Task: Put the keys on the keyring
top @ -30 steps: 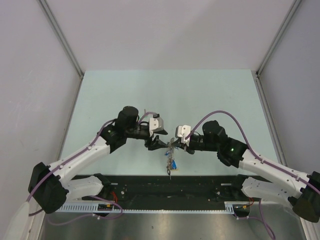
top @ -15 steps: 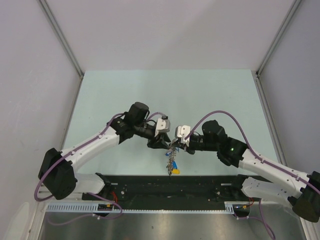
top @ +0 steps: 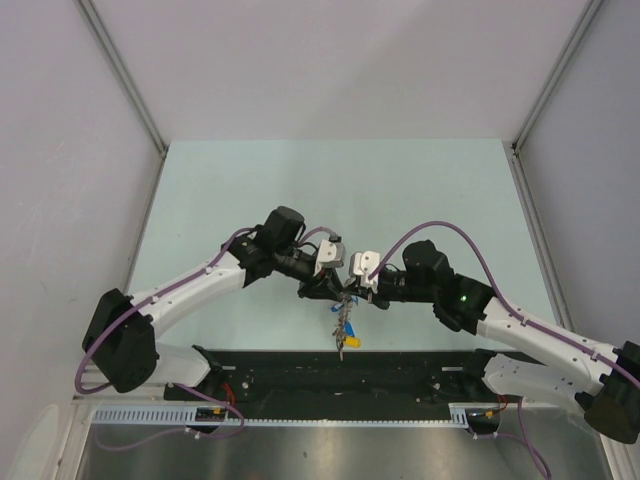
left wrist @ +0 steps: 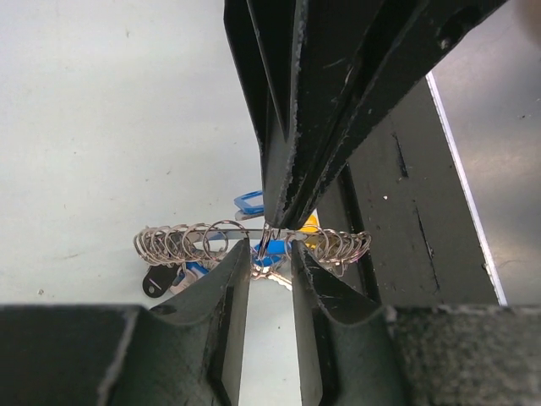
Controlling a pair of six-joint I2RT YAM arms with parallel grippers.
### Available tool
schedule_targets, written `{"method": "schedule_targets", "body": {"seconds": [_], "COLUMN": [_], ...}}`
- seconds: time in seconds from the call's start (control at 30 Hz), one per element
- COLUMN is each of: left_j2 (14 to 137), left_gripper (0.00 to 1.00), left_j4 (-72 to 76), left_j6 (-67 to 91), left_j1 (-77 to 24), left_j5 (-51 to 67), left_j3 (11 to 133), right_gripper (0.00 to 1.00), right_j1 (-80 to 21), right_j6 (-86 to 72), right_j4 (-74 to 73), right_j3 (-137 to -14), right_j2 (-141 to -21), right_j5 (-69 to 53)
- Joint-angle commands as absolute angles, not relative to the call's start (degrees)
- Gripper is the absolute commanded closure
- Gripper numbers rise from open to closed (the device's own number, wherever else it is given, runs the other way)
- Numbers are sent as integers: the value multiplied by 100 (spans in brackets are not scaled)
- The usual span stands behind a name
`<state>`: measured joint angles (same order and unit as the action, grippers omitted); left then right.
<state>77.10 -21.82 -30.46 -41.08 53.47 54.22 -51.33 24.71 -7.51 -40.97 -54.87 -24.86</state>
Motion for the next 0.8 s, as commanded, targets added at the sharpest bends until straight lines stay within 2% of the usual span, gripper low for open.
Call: {"method": "schedule_targets", "body": {"seconds": [0.0, 0.43, 0.6, 0.67, 0.77], "left_j2": [7699, 7717, 7726, 7708, 7708], "left_gripper": [71, 80, 89, 89, 80], "left_j4": [-2057, -1995, -2030, -2022, -2004], "left_j6": [-3103, -3032, -3041, -3032, -3024], "left_j1": [-4140, -4175, -4175, -4175, -4175], "left_j5": [5765, 5854, 5827, 5783, 5766], "left_j3": [5651, 5625, 5608, 5581, 5546], "right_gripper": [100, 100, 100, 100, 100], "right_j1": [-5186, -5221, -5238, -5229, -5230], "right_j6": [2531, 2531, 2522, 2531, 2531], "right_j4": [-545, -554, -580, -589, -598], "right_j3": [-4473, -4509, -4518, -4518, -4535], "right_j2": [-5475, -5502, -5476, -5458, -5449], "right_j5": [-2540, -2522, -2487, -2470, -2452]}}
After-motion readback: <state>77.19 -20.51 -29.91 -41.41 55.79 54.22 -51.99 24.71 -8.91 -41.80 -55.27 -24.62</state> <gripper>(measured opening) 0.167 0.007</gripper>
